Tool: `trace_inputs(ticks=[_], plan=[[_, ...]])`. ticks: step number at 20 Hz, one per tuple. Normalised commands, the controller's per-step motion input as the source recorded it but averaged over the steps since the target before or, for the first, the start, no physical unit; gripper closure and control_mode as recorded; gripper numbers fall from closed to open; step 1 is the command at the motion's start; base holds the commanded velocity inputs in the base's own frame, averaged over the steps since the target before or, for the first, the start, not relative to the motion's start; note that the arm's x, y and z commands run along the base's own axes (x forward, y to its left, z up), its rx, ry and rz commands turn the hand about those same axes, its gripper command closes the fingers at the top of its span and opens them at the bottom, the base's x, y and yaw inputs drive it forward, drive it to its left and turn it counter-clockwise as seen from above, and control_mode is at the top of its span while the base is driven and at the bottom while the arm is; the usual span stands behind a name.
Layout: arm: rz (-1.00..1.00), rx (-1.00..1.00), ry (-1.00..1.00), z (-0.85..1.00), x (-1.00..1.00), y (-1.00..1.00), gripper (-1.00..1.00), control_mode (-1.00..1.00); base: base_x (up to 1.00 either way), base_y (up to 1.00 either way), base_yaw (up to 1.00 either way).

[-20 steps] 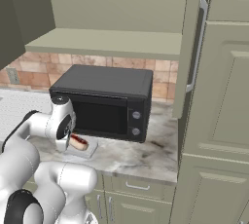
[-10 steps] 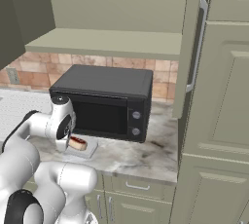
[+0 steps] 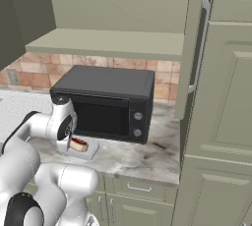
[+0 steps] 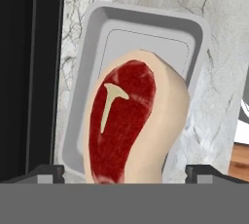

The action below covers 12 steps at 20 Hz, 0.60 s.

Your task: Retrieve the tupperware from the cabinet, then place the raw meat into the tupperware to avoid contamination.

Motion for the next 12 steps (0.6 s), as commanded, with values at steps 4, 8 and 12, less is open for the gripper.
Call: trace_inputs(ticks=[4,8,12], plan=[[0.0,-0.02,0.0,0.15,-0.04,-0.17,-1.0,-1.0,0.0,0.0,0.0],[0.0,-0.03,0.0,0.17,-0.03,-0.19,-1.0,-1.0,0.0,0.0,0.0],[0.0,-0.01,0.01,0.16,-0.08,-0.14,-1.0,-1.0,0.0,0.0,0.0]])
